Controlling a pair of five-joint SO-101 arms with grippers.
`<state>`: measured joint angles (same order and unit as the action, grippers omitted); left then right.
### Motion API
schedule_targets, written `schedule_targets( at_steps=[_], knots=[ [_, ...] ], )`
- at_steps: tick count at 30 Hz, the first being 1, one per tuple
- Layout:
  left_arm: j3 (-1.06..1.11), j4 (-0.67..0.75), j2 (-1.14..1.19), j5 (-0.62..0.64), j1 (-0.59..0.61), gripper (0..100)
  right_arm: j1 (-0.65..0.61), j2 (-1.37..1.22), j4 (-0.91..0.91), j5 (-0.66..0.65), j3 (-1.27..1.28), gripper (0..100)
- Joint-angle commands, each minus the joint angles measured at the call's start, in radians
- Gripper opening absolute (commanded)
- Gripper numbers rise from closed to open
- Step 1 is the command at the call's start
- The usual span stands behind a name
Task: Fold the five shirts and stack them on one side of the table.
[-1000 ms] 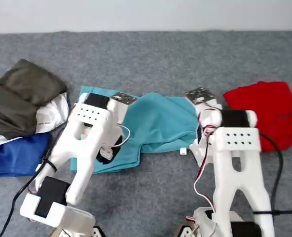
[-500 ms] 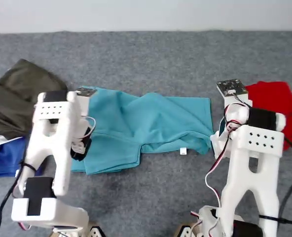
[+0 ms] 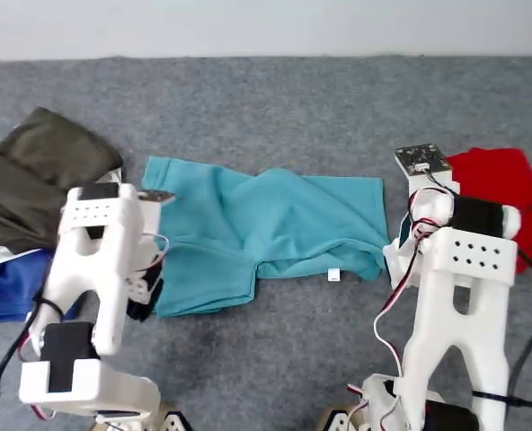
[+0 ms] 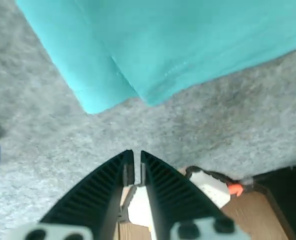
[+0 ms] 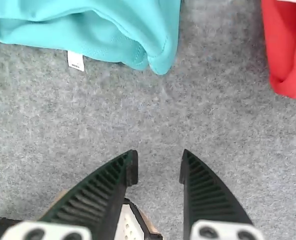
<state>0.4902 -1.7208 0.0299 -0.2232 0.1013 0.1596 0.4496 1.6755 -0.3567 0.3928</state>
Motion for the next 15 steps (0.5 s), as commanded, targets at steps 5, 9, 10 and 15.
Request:
schedule_targets(
  at_steps=[5, 9, 10, 15],
  knots=[
    [0.01, 0.118, -0.037, -0.006, -0.141, 3, 0.008, 0.018, -0.012, -0.003, -0.04, 15.5],
    [0.01, 0.176, -0.037, -0.006, -0.143, 3, 0.012, 0.018, -0.012, -0.003, -0.038, 15.5],
    [0.01, 0.176, -0.037, -0.006, -0.143, 3, 0.012, 0.018, -0.012, -0.003, -0.037, 15.5],
    [0.067, 0.199, -0.037, -0.011, -0.149, 3, 0.012, 0.018, -0.012, -0.002, -0.037, 15.5]
  ],
)
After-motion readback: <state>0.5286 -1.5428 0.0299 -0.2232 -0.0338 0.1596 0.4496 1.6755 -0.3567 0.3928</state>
